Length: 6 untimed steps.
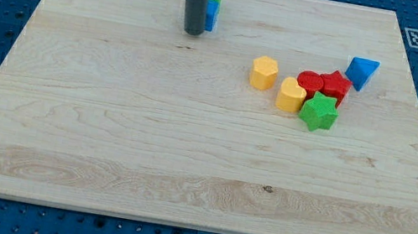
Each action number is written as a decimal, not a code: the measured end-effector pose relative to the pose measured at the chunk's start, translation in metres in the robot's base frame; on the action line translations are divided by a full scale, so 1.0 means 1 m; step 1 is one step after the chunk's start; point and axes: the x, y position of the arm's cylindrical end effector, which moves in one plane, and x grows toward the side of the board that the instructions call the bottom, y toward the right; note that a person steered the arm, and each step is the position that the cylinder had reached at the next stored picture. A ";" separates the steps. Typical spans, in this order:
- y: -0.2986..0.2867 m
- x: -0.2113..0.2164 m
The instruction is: Slide the blue cube a bit right
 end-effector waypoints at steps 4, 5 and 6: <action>-0.099 -0.048; -0.092 -0.033; -0.057 -0.020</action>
